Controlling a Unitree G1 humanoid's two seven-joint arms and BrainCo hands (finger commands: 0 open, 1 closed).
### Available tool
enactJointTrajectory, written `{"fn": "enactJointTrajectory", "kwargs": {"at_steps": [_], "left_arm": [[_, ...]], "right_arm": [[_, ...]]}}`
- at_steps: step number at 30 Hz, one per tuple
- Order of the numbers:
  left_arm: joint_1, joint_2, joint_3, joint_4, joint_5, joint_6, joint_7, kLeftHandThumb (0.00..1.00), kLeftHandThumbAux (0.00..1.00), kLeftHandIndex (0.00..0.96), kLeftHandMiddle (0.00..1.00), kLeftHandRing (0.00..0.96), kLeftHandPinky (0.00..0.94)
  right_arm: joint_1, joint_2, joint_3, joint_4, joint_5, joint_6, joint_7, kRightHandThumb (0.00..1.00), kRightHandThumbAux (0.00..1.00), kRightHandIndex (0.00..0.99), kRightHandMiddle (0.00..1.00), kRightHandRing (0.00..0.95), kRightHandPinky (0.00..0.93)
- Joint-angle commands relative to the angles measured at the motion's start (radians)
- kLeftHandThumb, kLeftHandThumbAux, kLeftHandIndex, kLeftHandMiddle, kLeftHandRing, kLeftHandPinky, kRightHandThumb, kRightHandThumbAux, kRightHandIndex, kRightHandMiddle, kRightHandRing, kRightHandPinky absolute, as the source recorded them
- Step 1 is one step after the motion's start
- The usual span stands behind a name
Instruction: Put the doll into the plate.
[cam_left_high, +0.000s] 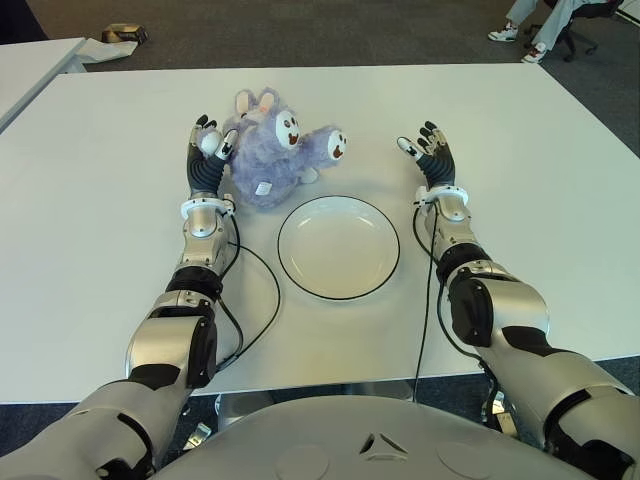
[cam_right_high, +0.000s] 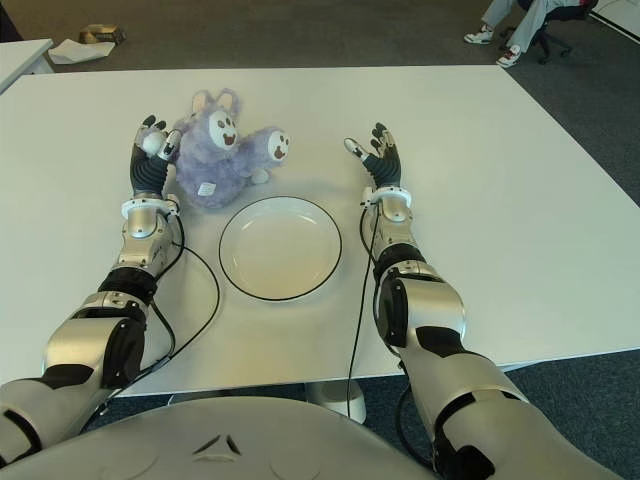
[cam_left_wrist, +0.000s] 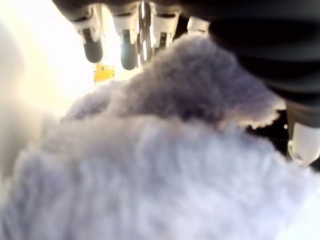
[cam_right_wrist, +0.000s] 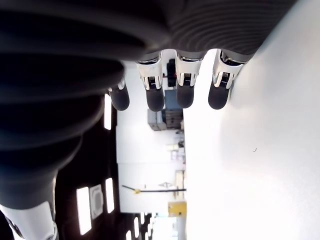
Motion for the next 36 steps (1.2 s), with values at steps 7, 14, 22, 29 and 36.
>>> {"fn": "enactJointTrajectory", "kwargs": {"at_steps": [7, 14, 22, 29, 36], "left_arm": [[0.113, -0.037, -0.013, 0.072, 0.017, 0.003, 0.001, 0.000, 0.482, 0.000, 0.111, 0.086, 0.031], [0.112, -0.036, -0.012, 0.082, 0.015, -0.002, -0.004, 0.000, 0.479, 0.000, 0.102, 0.080, 0.034], [0.107, -0.036, -0.010, 0.101, 0.011, -0.007, -0.012, 0.000, 0.484, 0.000, 0.098, 0.077, 0.021], [0.107, -0.038, -0.015, 0.090, 0.016, -0.005, -0.008, 0.000, 0.473, 0.000, 0.098, 0.065, 0.000], [0.110, -0.041, -0.021, 0.080, 0.024, 0.001, 0.008, 0.000, 0.475, 0.000, 0.098, 0.067, 0.006]], "right_arm": [[0.080, 0.023, -0.002, 0.051, 0.004, 0.051, 0.005, 0.054, 0.674, 0.010, 0.028, 0.022, 0.020], [0.084, 0.026, -0.003, 0.053, 0.004, 0.050, 0.003, 0.051, 0.668, 0.012, 0.030, 0.023, 0.020], [0.086, 0.028, -0.006, 0.054, 0.006, 0.048, 0.002, 0.053, 0.669, 0.013, 0.030, 0.023, 0.022], [0.086, 0.023, -0.006, 0.053, 0.004, 0.042, 0.003, 0.059, 0.669, 0.012, 0.028, 0.023, 0.023], [0.086, 0.017, 0.001, 0.052, -0.003, 0.041, 0.004, 0.059, 0.664, 0.011, 0.027, 0.023, 0.027]]}}
